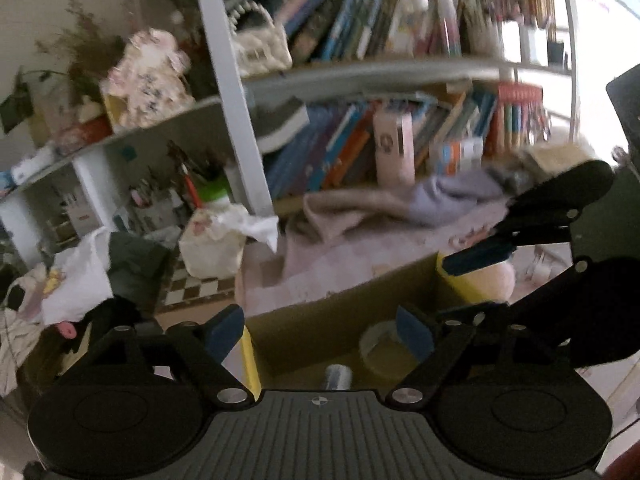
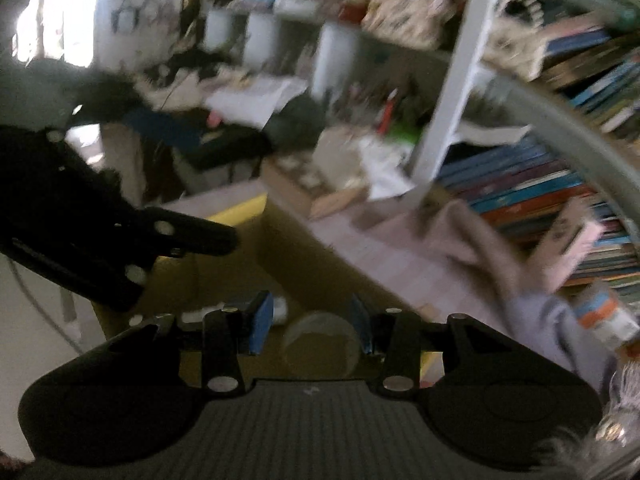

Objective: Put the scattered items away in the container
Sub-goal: 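Open both grippers to drop the bottle and tape into the box, then withdraw both tools from the box and move toward the white chargers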

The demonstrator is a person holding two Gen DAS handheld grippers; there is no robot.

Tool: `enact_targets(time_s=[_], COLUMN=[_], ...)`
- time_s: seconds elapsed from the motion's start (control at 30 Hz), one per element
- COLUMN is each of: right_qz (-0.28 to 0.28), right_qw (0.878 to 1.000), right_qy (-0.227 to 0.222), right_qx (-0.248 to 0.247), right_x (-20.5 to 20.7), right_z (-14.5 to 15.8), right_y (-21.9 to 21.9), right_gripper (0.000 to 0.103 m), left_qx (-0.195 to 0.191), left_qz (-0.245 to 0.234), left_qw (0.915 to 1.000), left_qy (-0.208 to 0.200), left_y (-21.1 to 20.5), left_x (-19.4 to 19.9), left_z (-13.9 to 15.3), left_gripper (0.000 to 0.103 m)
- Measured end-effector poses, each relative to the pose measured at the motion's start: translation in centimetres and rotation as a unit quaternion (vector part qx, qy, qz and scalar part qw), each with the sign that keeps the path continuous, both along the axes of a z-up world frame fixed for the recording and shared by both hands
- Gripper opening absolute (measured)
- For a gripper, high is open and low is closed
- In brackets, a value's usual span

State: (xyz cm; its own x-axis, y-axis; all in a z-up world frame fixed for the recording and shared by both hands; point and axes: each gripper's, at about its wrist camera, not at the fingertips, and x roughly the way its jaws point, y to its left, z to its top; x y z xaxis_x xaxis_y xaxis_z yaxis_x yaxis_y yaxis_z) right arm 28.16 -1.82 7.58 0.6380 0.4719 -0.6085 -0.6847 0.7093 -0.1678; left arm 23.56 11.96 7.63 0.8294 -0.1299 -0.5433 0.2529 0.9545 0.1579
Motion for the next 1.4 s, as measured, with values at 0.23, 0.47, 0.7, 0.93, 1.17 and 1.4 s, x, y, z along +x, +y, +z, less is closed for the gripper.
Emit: enact_targets(time_s=[0.23,0.47,0.7,0.93,1.17,1.4], right_qz=[-0.066,-0.142,-0.197,-0.238,-0.261,-0.263], right_qw=[0.996,0.984,0.975,0.967,0.963,0.963], right_qy=[-0.036,-0.053,-0.049,-0.038,-0.005,0.018], right_qx=[0.049,0.089,0.094,0.084,0.068,0.049], right_x=[-4.8,-10.1,-14.9,-18.9,-21.8,-23.3], right_z=[1.8,2.0,0.3,-2.1,-4.7,-5.5], right_y=[-2.9,-5.5,-7.2,-8.0,-8.4,-8.5], right_gripper=[0.041,0.042,0.046,0.050,0.052,0.057], left_qx=[-0.016,-0.035,-0.056,-0.071,-0.079,-0.069], left_qz=[0.024,0.061,0.085,0.093,0.089,0.065], left_qw=[0.9987,0.9957,0.9936,0.9928,0.9929,0.9951], left_qy=[-0.042,-0.061,-0.049,-0.025,0.004,0.027], left_y=[0.0,0.0,0.1,-0.7,-1.8,-3.2], left_x=[-5.5,-10.6,-14.8,-17.9,-20.0,-20.9], left_z=[1.4,1.2,-0.5,-2.6,-4.8,-6.2], left_gripper=[0.089,0.092,0.092,0.092,0.092,0.092])
